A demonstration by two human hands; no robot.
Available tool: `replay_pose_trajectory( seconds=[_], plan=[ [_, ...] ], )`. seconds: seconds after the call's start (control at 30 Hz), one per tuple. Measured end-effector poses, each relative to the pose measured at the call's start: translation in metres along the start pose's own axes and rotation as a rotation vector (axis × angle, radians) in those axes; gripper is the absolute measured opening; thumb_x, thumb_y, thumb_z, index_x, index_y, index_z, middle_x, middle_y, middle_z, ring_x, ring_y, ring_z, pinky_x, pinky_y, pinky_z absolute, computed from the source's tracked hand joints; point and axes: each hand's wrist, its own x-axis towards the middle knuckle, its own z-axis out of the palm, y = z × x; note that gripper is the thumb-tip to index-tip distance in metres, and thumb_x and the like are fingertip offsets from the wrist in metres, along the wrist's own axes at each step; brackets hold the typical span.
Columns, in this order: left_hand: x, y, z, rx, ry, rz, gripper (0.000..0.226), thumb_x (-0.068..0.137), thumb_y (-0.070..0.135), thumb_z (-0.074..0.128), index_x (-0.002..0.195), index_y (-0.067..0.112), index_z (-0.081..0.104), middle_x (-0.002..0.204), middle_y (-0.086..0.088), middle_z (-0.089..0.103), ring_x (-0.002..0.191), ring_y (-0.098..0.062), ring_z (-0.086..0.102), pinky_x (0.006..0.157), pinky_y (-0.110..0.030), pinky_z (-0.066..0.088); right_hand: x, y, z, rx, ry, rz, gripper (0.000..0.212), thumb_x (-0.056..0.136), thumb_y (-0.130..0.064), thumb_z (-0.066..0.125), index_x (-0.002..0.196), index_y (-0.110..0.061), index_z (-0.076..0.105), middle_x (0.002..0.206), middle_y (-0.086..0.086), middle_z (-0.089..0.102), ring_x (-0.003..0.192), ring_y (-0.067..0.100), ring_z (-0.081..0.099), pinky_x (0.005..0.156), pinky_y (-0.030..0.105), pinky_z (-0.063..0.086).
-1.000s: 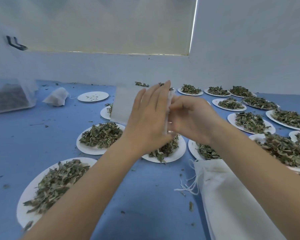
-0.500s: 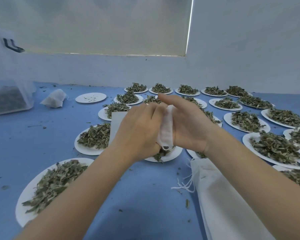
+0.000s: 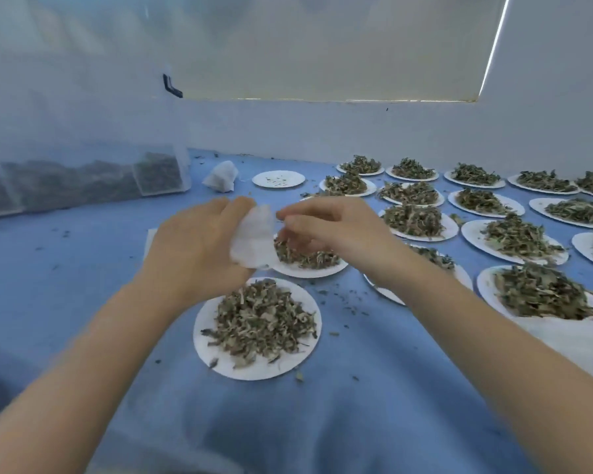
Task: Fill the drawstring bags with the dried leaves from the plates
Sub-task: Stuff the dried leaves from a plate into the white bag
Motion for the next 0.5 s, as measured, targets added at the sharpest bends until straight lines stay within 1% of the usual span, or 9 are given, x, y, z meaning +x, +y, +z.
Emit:
replay_pose_trajectory(
  seconds=[0.07, 0.1, 0.13, 0.2, 0.27, 0.3, 0.33, 0.43, 0.5],
  plan=[
    [-0.013, -0.025, 0.003, -0.030, -0.039, -0.113, 0.060, 0.065, 0.036, 0.072, 0.119, 0.017, 0.056, 0.111, -0.009, 0.062, 0.098, -0.035, 0.058, 0.076, -0.042, 0.045, 0.004, 0.008, 0.008, -0.295, -0.036, -0.026, 0.021, 0.088, -0.027, 0.064, 0.107, -0.021, 0.071, 0.100, -0.006, 0.071, 0.083, -0.001, 0.064, 0.076, 0.010, 0.050],
    [-0.019, -0.036, 0.006, -0.053, -0.056, -0.150, 0.060, 0.066, 0.043, 0.068, 0.119, 0.018, 0.055, 0.113, -0.007, 0.061, 0.101, -0.034, 0.057, 0.079, -0.042, 0.044, 0.006, 0.012, 0.012, -0.434, -0.080, -0.026, 0.025, 0.086, -0.034, 0.065, 0.109, -0.025, 0.070, 0.103, -0.011, 0.069, 0.084, -0.007, 0.060, 0.074, 0.004, 0.046],
    [-0.024, -0.044, 0.009, -0.080, -0.066, -0.171, 0.061, 0.066, 0.048, 0.064, 0.119, 0.019, 0.056, 0.114, -0.006, 0.061, 0.103, -0.034, 0.056, 0.082, -0.041, 0.043, 0.007, 0.016, 0.016, -0.538, -0.130, -0.011, 0.031, 0.085, -0.042, 0.064, 0.112, -0.030, 0.068, 0.104, -0.014, 0.067, 0.084, -0.012, 0.056, 0.070, 0.003, 0.043],
    [-0.031, -0.058, 0.018, -0.138, -0.088, -0.187, 0.057, 0.067, 0.045, 0.065, 0.118, 0.021, 0.056, 0.116, -0.003, 0.061, 0.106, -0.033, 0.055, 0.083, -0.038, 0.040, 0.009, 0.025, 0.022, -0.655, -0.234, 0.036, 0.044, 0.081, -0.054, 0.061, 0.121, -0.036, 0.060, 0.110, -0.014, 0.062, 0.080, -0.015, 0.050, 0.066, 0.006, 0.038],
    [-0.033, -0.068, 0.028, -0.193, -0.105, -0.193, 0.056, 0.067, 0.033, 0.073, 0.119, 0.022, 0.056, 0.119, -0.001, 0.060, 0.109, -0.031, 0.054, 0.082, -0.033, 0.037, 0.012, 0.033, 0.029, -0.749, -0.310, 0.059, 0.055, 0.081, -0.059, 0.058, 0.131, -0.036, 0.051, 0.123, -0.010, 0.057, 0.077, -0.012, 0.045, 0.071, 0.013, 0.036],
    [-0.032, -0.071, 0.032, -0.215, -0.105, -0.190, 0.058, 0.066, 0.029, 0.076, 0.120, 0.022, 0.056, 0.121, -0.001, 0.060, 0.110, -0.029, 0.054, 0.082, -0.032, 0.036, 0.014, 0.036, 0.031, -0.781, -0.325, 0.065, 0.058, 0.081, -0.060, 0.057, 0.133, -0.036, 0.049, 0.127, -0.008, 0.055, 0.078, -0.009, 0.044, 0.075, 0.017, 0.035],
    [-0.029, -0.074, 0.036, -0.231, -0.109, -0.183, 0.059, 0.065, 0.030, 0.076, 0.120, 0.022, 0.056, 0.122, -0.001, 0.059, 0.111, -0.028, 0.054, 0.084, -0.032, 0.036, 0.017, 0.038, 0.033, -0.798, -0.329, 0.075, 0.059, 0.081, -0.061, 0.056, 0.134, -0.036, 0.048, 0.127, -0.006, 0.055, 0.081, -0.006, 0.044, 0.078, 0.019, 0.035],
    [-0.015, -0.077, 0.047, -0.271, -0.154, -0.143, 0.062, 0.064, 0.040, 0.071, 0.122, 0.026, 0.052, 0.123, 0.005, 0.057, 0.113, -0.024, 0.052, 0.089, -0.036, 0.041, 0.025, 0.040, 0.038, -0.841, -0.342, 0.106, 0.053, 0.081, -0.061, 0.056, 0.128, -0.036, 0.053, 0.116, -0.003, 0.060, 0.091, 0.007, 0.053, 0.077, 0.022, 0.038],
    [-0.006, -0.077, 0.052, -0.311, -0.180, -0.115, 0.064, 0.060, 0.044, 0.064, 0.121, 0.028, 0.052, 0.122, 0.008, 0.057, 0.113, -0.020, 0.052, 0.090, -0.039, 0.043, 0.029, 0.042, 0.042, -0.876, -0.349, 0.108, 0.047, 0.081, -0.058, 0.058, 0.122, -0.034, 0.057, 0.109, -0.005, 0.063, 0.090, 0.009, 0.057, 0.074, 0.021, 0.041]
  ],
)
